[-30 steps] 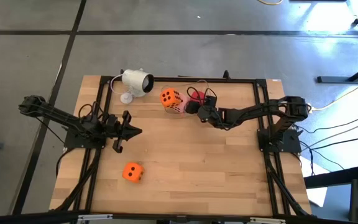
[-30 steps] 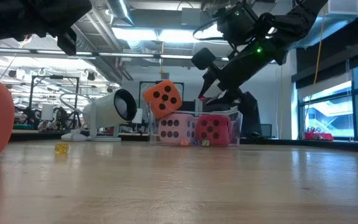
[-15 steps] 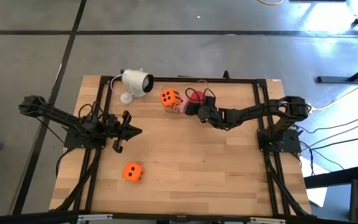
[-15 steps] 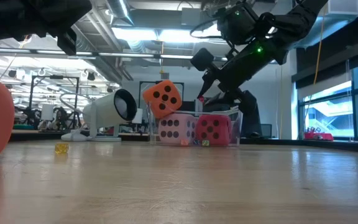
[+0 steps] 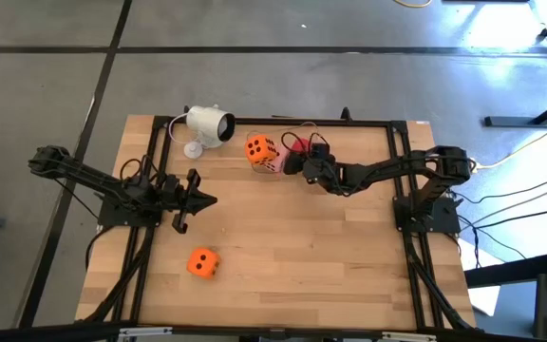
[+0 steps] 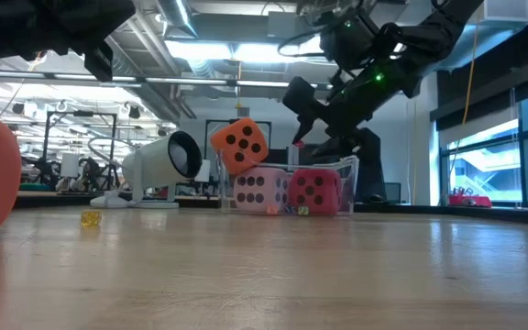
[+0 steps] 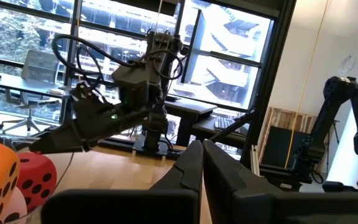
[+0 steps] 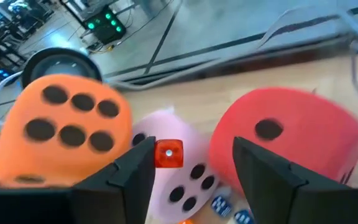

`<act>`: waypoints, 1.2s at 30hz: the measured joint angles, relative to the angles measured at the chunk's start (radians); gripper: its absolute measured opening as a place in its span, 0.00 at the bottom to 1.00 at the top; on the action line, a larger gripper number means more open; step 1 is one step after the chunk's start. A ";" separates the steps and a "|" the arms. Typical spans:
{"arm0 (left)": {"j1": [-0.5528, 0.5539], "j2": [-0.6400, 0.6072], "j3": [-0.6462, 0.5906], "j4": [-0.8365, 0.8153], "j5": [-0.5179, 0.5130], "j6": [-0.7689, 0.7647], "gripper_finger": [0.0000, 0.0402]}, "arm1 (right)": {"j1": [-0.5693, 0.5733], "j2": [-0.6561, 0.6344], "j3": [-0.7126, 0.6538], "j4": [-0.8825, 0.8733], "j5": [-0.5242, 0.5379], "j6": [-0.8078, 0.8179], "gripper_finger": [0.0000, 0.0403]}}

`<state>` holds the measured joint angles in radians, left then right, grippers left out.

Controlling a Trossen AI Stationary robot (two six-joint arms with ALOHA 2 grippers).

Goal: Pick & Place Dice
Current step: Put the small red die into the transparent bin

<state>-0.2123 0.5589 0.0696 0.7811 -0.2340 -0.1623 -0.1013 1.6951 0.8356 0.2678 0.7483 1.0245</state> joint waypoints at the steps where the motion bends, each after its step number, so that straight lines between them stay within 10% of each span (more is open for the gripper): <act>1: 0.000 0.000 0.000 0.000 0.000 0.000 0.02 | -0.008 0.000 0.000 0.000 -0.001 -0.011 0.53; 20: 0.000 0.000 0.000 0.000 0.000 0.000 0.03 | -0.053 0.000 0.015 -0.009 0.044 -0.431 0.52; 36: 0.000 0.000 0.000 0.000 0.000 0.000 0.03 | -0.052 0.082 0.102 -0.157 -0.102 -0.452 0.51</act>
<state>-0.2123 0.5587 0.0696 0.7811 -0.2340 -0.1625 -0.1528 1.7772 0.9378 0.1106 0.6468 0.5729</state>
